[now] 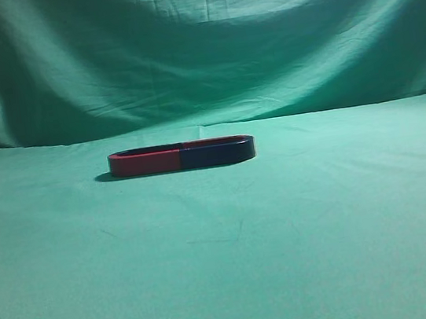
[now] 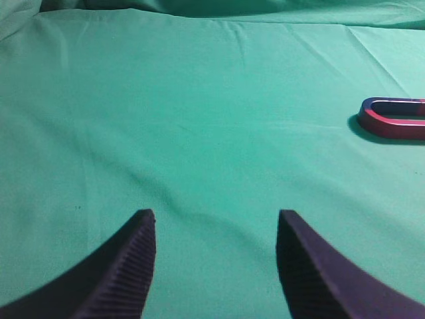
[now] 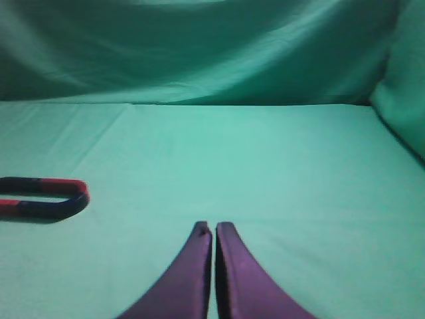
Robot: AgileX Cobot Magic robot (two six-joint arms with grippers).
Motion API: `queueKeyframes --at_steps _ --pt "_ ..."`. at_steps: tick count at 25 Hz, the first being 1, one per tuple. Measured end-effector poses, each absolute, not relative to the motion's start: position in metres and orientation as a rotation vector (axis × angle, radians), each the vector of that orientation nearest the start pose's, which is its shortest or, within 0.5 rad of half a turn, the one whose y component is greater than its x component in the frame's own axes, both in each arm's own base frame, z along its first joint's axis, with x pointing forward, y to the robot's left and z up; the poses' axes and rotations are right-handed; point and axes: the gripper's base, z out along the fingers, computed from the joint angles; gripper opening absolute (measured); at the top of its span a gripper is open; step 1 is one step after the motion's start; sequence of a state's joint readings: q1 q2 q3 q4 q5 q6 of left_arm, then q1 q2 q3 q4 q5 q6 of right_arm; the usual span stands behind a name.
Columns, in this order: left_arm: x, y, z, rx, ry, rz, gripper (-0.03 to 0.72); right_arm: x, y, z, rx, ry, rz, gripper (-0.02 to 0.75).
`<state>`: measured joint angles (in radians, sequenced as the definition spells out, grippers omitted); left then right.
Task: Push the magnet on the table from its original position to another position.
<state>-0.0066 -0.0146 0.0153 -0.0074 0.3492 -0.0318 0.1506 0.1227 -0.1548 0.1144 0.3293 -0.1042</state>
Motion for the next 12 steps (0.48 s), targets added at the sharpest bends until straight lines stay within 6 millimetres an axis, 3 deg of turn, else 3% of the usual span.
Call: queueKeyframes --at_steps 7,12 --pt "0.053 -0.001 0.177 -0.028 1.833 -0.034 0.372 0.054 0.004 0.180 -0.002 1.796 0.060 0.000" --pt "0.053 -0.001 0.177 -0.028 1.833 -0.034 0.372 0.053 0.004 0.174 0.000 1.844 0.059 0.000"
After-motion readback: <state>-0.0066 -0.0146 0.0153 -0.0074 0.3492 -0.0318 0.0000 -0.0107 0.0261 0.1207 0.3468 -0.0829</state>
